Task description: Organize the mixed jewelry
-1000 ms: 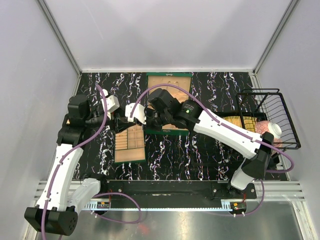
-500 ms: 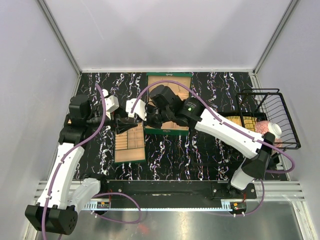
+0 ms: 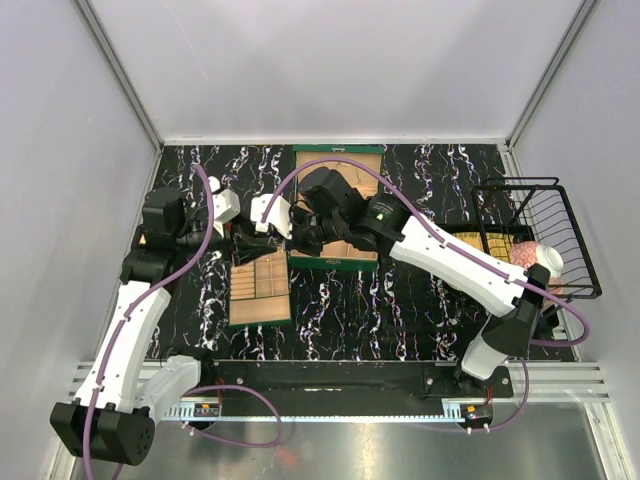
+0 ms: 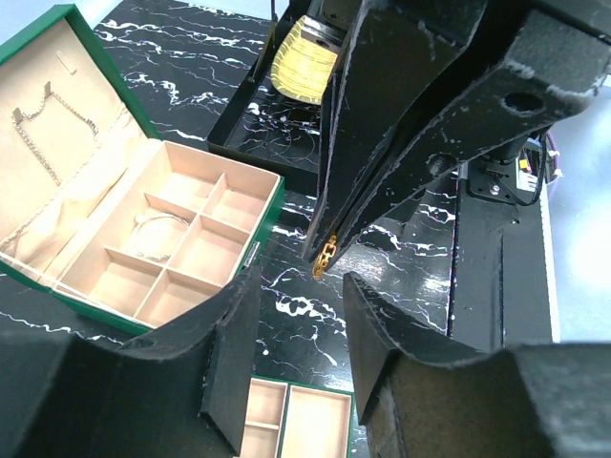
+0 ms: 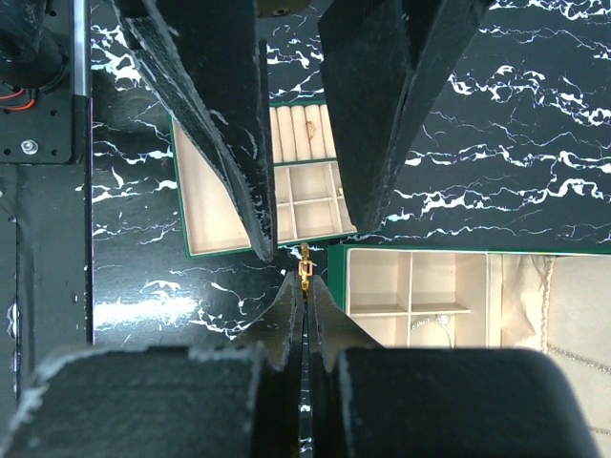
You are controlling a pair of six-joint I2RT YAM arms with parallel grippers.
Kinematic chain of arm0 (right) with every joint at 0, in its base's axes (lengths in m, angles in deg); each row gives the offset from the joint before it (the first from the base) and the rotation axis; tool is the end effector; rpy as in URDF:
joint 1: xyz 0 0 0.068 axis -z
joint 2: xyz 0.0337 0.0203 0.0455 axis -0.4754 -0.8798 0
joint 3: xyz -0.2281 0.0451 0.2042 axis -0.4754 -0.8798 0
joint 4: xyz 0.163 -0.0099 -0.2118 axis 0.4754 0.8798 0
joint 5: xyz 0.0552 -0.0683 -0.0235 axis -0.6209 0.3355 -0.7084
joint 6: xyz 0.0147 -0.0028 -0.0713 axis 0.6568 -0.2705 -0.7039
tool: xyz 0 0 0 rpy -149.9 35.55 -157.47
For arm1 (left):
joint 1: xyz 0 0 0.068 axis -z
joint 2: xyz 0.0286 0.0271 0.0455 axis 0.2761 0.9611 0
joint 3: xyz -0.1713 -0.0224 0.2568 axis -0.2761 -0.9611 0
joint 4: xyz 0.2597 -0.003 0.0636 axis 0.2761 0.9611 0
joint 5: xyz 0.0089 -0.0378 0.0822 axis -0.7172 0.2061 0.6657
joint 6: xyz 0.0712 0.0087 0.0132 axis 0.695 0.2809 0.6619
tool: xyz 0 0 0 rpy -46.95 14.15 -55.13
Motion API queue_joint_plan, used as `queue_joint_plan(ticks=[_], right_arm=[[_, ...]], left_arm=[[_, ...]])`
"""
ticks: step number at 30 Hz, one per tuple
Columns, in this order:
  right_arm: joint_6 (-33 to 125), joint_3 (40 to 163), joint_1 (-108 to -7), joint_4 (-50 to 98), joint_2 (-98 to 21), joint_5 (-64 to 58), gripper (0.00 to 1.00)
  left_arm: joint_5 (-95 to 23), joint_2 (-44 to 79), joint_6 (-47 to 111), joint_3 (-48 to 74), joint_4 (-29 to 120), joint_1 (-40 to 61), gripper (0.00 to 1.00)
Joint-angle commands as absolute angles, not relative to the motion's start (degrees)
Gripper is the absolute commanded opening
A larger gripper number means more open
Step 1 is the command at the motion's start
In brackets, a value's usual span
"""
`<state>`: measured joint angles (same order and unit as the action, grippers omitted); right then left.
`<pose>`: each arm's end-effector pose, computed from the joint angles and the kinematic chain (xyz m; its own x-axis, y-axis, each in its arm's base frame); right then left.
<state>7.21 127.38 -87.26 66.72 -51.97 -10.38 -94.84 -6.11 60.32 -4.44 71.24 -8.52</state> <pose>0.1901 0.3447 0.4260 0.2372 -0.6014 -0.7629 -0.9533 0.0073 -0.3021 0.1655 -0.0782 0.3875 -0.0851 0.1230 -0.9887 0.9682 0.2447 -0.0529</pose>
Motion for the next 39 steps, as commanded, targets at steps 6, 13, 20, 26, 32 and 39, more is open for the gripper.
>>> queue_joint_plan(ticks=[6, 13, 20, 26, 32, 39], right_arm=[[8.44, 130.36, -86.92, 66.19, -52.59, -11.65, 0.0], [8.7, 130.45, -86.92, 66.1, -52.94, -11.83, 0.0], [8.7, 130.45, -86.92, 66.1, -52.85, -11.39, 0.0], [8.7, 130.45, -86.92, 66.02, -52.85, -11.39, 0.0], [8.88, 130.19, -86.92, 65.67, -52.85, -11.3, 0.0], [9.32, 129.75, -86.92, 64.96, -52.85, -10.86, 0.0]], left_arm=[[-97.29, -5.59, 60.02, -2.88, 68.55, -7.15, 0.33], [-97.47, -5.58, 59.85, -2.62, 68.63, -6.89, 0.27], [-97.56, -5.5, 59.76, -2.53, 68.63, -6.71, 0.22], [-97.73, -5.41, 59.67, -2.62, 68.63, -6.71, 0.17], [-98.0, -5.15, 59.06, -2.62, 68.63, -6.45, 0.08], [-98.0, -4.71, 58.53, -2.53, 68.55, -6.1, 0.0]])
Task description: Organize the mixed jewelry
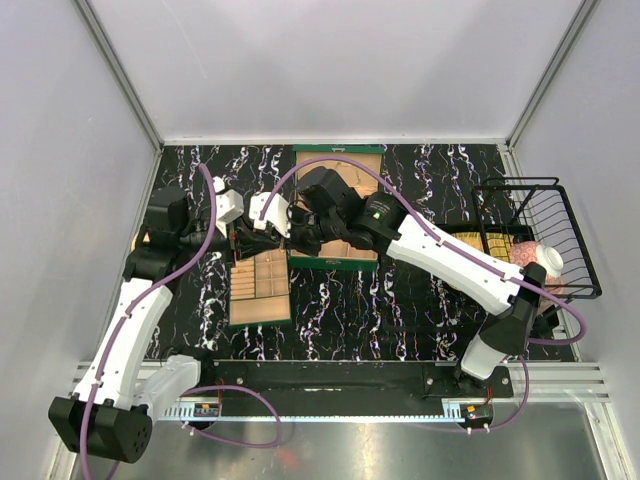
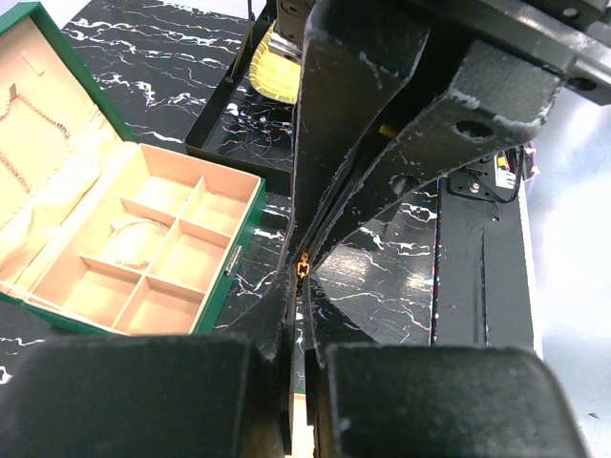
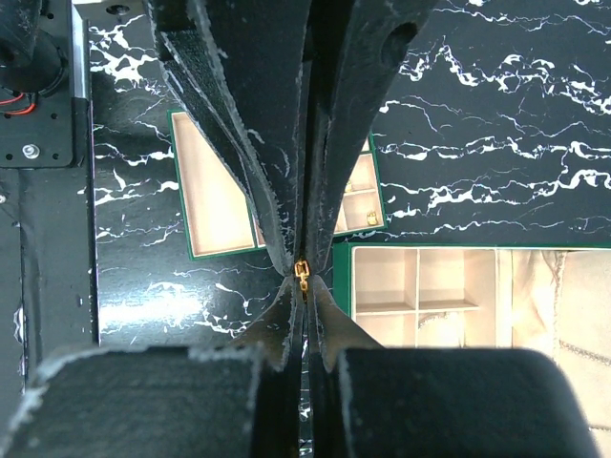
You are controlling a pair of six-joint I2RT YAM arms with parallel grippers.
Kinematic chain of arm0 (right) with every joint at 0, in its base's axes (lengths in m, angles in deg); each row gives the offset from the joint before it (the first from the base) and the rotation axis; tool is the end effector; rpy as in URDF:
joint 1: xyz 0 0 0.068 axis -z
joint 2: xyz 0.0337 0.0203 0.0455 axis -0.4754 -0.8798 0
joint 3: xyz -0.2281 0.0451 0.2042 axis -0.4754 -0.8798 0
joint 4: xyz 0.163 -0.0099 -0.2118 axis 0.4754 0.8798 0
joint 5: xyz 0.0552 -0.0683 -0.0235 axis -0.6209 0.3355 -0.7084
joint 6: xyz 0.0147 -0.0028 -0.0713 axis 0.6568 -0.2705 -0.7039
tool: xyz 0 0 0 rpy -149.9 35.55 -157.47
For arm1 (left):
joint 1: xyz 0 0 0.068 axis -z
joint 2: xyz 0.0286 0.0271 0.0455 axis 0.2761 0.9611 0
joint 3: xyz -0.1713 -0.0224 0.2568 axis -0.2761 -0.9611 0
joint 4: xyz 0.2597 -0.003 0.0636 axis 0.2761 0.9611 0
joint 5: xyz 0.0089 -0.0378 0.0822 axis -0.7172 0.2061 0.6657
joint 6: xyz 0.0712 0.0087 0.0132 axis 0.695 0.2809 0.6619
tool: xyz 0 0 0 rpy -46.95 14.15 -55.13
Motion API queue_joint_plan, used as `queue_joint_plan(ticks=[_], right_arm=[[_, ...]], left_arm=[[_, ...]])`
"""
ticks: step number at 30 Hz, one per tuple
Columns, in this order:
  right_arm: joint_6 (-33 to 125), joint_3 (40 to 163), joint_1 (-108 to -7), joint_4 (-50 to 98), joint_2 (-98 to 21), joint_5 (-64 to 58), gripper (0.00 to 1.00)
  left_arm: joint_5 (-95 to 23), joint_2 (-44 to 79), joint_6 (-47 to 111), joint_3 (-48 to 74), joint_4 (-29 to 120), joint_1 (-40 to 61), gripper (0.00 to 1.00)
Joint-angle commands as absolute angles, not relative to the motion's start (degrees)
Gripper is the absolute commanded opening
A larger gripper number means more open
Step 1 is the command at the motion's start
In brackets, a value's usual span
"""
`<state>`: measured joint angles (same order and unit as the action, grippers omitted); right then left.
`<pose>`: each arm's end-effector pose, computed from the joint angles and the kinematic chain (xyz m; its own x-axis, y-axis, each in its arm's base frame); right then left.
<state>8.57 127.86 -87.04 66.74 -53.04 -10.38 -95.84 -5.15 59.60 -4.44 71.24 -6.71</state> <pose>0.1944 0.3488 0.4219 0.2080 -0.6088 -0.7656 -0.9601 0.0226 -0.2788 0.1665 -0.0844 0.3853 -0.1088 0.1209 -0.9867 0.9764 0.1994 -0.0833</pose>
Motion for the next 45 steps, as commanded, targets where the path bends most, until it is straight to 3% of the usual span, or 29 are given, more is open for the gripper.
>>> queue_joint_plan(ticks=[1, 4, 9, 10, 17, 24, 32, 37, 45], right_arm=[[9.4, 129.57, -86.92, 64.7, -52.94, -10.69, 0.0], [9.84, 129.22, -87.01, 64.26, -52.76, -10.07, 0.05], [10.11, 128.52, -86.92, 64.26, -52.33, -8.49, 0.27], [10.02, 128.17, -86.92, 64.26, -52.06, -8.14, 0.35], [9.5, 125.71, -86.92, 64.08, -49.52, -4.89, 0.47], [9.32, 122.72, -84.29, 63.91, -46.7, -3.21, 0.47], [10.55, 113.76, -79.19, 60.57, -41.25, -5.15, 0.46], [11.43, 107.18, -77.26, 58.63, -39.06, -5.76, 0.46], [11.87, 99.87, -75.06, 54.86, -36.77, -6.64, 0.45]], left_arm=[[-98.0, -4.62, 58.44, -2.36, 68.46, -6.1, 0.0], [-97.91, -4.36, 57.22, -2.36, 67.41, -6.1, 0.0], [-96.33, -4.62, 55.89, -2.53, 65.82, -6.1, 0.0], [-96.15, -4.53, 55.81, -2.53, 65.56, -6.1, 0.0], [-94.57, -3.83, 57.38, -2.01, 66.17, -6.62, 0.0], [-95.36, -2.6, 66.69, 0.37, 77.3, -11.63, 0.0], [-92.3, 2.93, 93.93, -0.6, 99.36, -21.12, 0.0], [-85.09, 6.62, 105.35, -3.93, 101.59, -22.88, 0.0], [-77.26, 14.18, 111.17, -8.77, 97.82, -22.97, 0.0]])
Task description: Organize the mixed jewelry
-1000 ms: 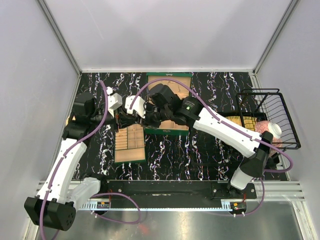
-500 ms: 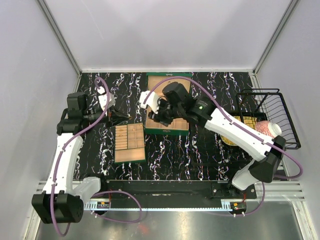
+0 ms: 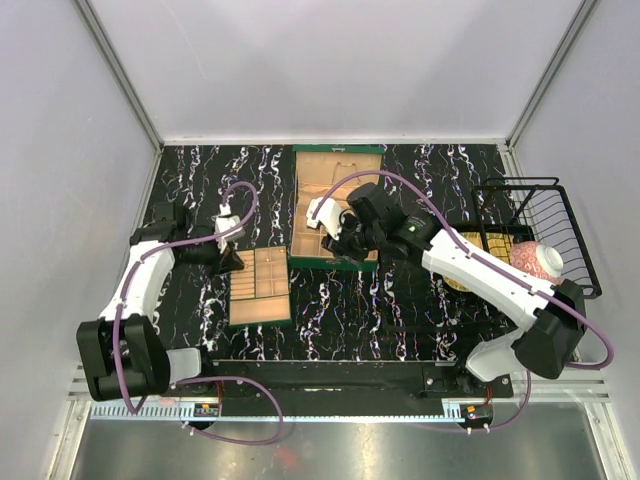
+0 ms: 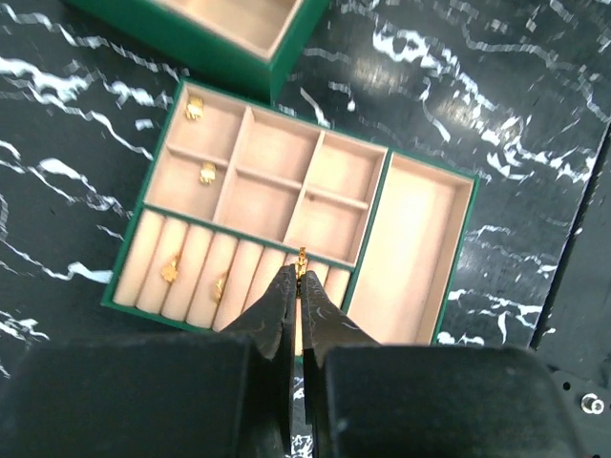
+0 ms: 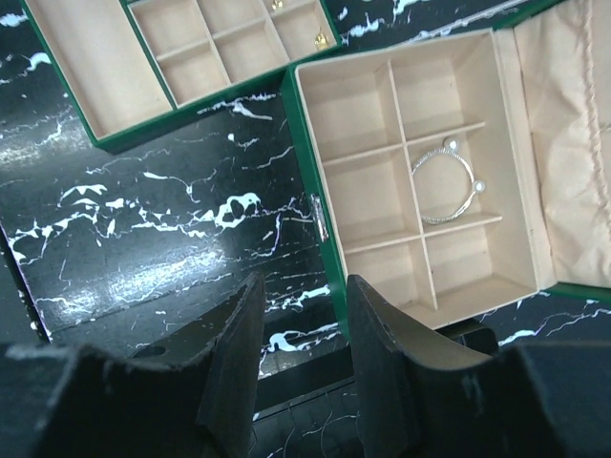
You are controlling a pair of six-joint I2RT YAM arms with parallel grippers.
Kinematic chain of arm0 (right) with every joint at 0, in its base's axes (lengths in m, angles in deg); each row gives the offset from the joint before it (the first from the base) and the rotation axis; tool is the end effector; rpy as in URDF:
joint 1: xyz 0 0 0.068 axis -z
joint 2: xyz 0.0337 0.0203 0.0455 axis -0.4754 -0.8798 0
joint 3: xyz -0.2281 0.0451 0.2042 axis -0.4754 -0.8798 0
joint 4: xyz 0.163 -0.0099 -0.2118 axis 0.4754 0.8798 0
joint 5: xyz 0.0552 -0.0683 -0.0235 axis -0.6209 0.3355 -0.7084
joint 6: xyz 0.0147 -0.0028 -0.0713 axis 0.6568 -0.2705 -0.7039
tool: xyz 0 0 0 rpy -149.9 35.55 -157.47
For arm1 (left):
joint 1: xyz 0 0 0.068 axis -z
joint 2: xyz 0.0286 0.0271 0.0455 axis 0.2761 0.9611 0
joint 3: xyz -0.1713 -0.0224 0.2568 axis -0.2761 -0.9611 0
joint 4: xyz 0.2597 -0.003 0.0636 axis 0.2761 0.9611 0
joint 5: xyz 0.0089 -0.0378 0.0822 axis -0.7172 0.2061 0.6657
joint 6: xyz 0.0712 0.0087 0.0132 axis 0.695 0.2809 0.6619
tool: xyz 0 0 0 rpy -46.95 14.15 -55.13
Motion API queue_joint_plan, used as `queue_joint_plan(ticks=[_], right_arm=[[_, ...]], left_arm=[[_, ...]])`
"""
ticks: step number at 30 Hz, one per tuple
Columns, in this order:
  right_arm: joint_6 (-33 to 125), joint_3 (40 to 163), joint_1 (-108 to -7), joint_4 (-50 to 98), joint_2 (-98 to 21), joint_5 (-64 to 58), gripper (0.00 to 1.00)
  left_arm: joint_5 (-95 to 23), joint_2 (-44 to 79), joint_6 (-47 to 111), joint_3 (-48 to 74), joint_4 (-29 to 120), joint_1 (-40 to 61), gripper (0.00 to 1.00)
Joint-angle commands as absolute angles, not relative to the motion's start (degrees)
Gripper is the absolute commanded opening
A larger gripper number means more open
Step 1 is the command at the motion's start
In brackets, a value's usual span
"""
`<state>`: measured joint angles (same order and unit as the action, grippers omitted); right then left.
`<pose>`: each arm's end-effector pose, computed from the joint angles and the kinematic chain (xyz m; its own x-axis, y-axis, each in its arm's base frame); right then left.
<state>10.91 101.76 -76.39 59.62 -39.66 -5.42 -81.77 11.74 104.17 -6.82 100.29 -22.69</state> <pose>0.2162 0.2556 0.3541 -0.0093 -0.7107 -0.7034 -0.9321 0.2608 -0.2512 0.2155 -0.0243 0.2746 -0.2858 0.4788 -0.8301 0.9143 0.3957 -0.0865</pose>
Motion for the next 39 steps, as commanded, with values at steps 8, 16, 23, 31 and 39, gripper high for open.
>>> queue_joint_plan(ticks=[8, 16, 23, 31, 39], right_arm=[[12.83, 96.09, -73.82, 51.87, -37.12, -8.05, 0.45], [12.92, 96.0, -73.3, 51.34, -37.82, -8.57, 0.45], [12.83, 96.35, -72.95, 50.9, -38.0, -8.84, 0.45], [12.66, 96.17, -72.77, 50.81, -37.82, -9.01, 0.44], [12.48, 95.91, -72.59, 50.72, -37.03, -9.28, 0.44]], left_arm=[[-72.24, 21.92, 112.14, -9.65, 93.87, -22.97, 0.0], [-69.44, 25.0, 111.35, -8.25, 94.38, -22.18, 0.0], [-66.36, 25.88, 109.86, -7.46, 94.56, -20.6, 0.0], [-63.54, 28.51, 107.93, -5.61, 94.47, -18.14, 0.0], [-61.08, 30.45, 107.22, -5.61, 93.68, -17.44, 0.0]])
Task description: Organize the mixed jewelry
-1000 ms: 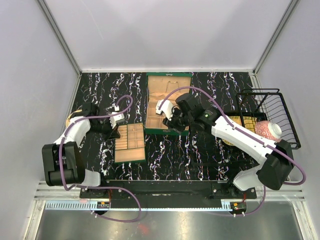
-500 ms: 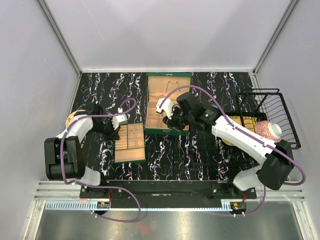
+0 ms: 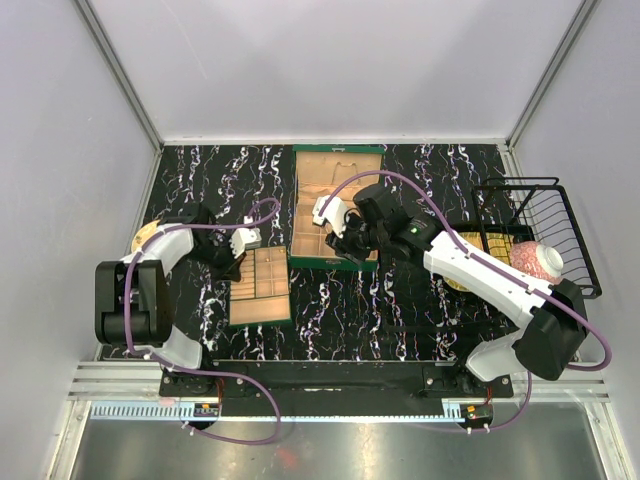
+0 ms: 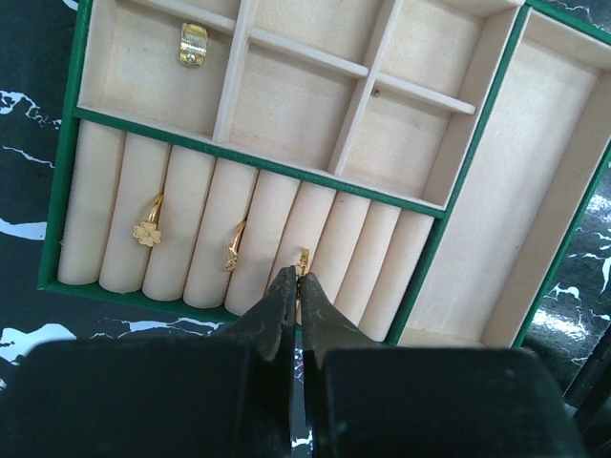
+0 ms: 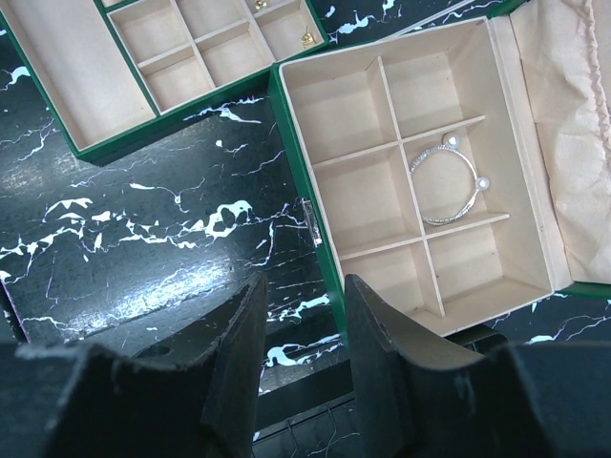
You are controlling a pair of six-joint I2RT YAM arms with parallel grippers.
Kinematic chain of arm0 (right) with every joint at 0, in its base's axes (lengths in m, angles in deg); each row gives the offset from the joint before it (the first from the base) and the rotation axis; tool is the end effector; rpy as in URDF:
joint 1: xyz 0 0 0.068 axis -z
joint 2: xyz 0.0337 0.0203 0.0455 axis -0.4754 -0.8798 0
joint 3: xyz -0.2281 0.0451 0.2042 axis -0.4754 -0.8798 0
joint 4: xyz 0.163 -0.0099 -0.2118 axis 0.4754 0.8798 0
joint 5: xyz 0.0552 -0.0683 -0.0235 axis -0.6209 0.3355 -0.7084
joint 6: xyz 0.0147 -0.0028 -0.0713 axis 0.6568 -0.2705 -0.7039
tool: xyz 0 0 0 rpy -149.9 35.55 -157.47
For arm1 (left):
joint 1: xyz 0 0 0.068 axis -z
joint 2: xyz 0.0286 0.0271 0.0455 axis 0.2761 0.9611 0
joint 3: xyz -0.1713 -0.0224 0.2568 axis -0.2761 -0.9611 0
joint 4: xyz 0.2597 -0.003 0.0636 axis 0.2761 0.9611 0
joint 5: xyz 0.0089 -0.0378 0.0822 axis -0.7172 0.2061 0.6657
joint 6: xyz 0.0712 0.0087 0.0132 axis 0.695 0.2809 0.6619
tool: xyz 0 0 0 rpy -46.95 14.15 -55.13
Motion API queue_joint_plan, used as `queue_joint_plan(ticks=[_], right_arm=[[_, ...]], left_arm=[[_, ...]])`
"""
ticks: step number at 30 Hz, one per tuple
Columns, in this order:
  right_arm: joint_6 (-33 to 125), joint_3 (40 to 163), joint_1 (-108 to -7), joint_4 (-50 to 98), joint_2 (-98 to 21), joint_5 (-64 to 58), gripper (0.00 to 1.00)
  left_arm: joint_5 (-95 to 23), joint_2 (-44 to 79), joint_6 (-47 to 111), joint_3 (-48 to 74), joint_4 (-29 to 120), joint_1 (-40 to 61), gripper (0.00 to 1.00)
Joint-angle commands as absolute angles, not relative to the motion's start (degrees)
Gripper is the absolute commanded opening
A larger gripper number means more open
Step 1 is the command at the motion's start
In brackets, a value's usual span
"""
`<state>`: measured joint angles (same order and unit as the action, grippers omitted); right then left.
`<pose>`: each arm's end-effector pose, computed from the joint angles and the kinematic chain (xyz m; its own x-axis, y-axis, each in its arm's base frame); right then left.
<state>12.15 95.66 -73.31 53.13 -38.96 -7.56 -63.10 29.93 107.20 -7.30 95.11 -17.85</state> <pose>0.2278 0.2448 0.3315 -0.0510 -0.6816 -0.7299 -0.9253 0.3073 -0.2222 0.2625 -0.0269 0.1916 -0.4113 0.7157 -0.5645 0.9057 0.3905 -0.1649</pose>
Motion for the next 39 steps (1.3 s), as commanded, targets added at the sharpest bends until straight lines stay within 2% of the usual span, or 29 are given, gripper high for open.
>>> queue_joint_plan(ticks=[1, 39], right_arm=[[12.39, 95.82, -72.59, 50.72, -36.94, -9.37, 0.44], [12.22, 94.5, -71.54, 48.96, -37.47, -9.8, 0.44]], left_arm=[[-61.08, 30.45, 107.22, -5.61, 93.51, -17.35, 0.0], [-51.59, 25.79, 106.7, -13.87, 88.94, -11.11, 0.0]])
